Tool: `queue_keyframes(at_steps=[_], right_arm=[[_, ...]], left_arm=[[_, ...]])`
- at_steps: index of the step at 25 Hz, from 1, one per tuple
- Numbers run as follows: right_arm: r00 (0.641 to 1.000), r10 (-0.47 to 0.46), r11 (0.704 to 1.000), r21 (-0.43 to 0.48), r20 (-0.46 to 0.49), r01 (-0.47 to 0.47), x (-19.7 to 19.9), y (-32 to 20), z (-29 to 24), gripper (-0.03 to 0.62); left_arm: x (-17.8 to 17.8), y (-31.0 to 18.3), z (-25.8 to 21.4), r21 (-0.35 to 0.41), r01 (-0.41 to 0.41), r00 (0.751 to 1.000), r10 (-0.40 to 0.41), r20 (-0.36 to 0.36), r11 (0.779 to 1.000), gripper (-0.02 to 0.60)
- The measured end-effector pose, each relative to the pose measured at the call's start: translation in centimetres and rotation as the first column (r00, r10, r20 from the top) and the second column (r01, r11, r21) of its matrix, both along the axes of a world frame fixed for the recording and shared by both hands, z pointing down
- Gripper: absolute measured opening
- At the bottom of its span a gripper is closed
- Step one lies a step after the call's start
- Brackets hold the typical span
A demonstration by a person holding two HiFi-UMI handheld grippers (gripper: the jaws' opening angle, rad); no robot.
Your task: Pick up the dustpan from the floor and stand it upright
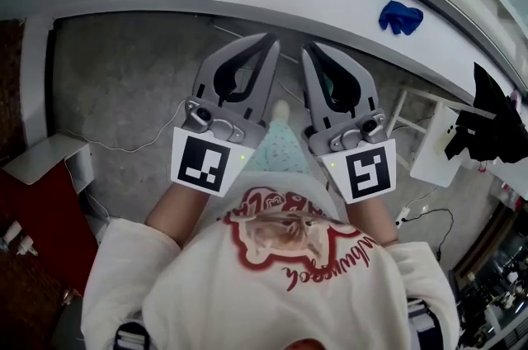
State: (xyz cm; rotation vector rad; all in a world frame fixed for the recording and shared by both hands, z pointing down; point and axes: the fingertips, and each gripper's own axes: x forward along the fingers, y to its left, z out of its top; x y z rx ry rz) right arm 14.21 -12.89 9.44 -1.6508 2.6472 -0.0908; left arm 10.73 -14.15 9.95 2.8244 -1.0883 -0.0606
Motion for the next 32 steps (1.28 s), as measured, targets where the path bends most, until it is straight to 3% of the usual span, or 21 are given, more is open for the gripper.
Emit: queue_keyframes(at_steps=[6, 14, 22, 32], right_arm=[[0.998, -0.056, 0.995, -0.082, 0.01, 0.056, -1.8, -2.9, 7.9, 0.025], [0.985, -0.172, 0.98, -0.102, -0.019, 0.17, -6.1, -6.2, 18.5, 0.025], [0.978, -0.205, 0.973, -0.118, -0.032, 0.2, -9.3, -8.9, 27.1, 0.025], [0.964, -0.257, 0.952, -0.19, -0.069, 0.24, -13.0, -11.5, 38.9, 0.025]], left_arm=[[-3.0, -2.6, 5.2, -0.038, 0.096, 0.995, -0.096, 0.005, 0.995, 0.02], [-7.0, -4.4, 13.9, -0.105, 0.187, 0.982, -0.186, 0.025, 0.977, 0.02], [-8.4, -6.0, 20.3, -0.089, 0.223, 0.975, -0.221, 0.026, 0.971, 0.02], [-12.3, -8.0, 29.9, -0.106, 0.269, 0.961, -0.259, 0.1, 0.957, 0.02]])
